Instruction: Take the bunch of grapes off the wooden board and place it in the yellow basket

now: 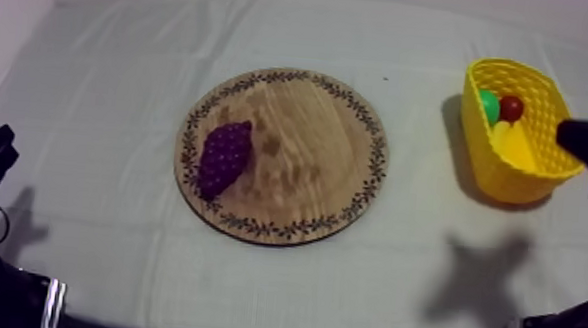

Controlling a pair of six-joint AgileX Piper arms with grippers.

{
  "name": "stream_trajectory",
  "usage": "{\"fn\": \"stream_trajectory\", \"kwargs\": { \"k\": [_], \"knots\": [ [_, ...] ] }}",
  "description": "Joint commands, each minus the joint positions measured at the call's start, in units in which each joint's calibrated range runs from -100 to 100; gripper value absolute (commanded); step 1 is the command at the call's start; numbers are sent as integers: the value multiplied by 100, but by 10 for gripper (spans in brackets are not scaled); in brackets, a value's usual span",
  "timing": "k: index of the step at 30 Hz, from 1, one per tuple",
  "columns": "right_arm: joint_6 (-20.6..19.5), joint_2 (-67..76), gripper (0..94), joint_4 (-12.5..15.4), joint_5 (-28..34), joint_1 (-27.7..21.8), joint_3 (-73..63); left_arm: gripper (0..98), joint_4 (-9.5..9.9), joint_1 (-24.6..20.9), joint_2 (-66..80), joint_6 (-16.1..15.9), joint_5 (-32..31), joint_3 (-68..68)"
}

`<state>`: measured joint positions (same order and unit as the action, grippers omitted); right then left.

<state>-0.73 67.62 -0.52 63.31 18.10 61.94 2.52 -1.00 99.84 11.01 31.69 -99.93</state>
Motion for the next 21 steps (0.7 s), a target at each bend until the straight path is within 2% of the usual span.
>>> {"fn": "stream_trajectory", "kwargs": {
  "k": [1, 10, 16, 21],
  "knots": [
    [-149, -921, 5, -108, 836, 144, -2012, 0, -1, 2, -2, 1, 0, 4],
    [-588, -3009, 5, -694, 2310, 838, -4327, 0, -1, 2, -2, -2, 0, 4],
    [-771, -4308, 4, -650, 2871, 971, -5185, 0, -1, 2, -2, -4, 0, 4],
    [-952, -5307, 4, -618, 2873, 1015, -5604, 0, -1, 2, -2, -4, 0, 4]
  ]
}}
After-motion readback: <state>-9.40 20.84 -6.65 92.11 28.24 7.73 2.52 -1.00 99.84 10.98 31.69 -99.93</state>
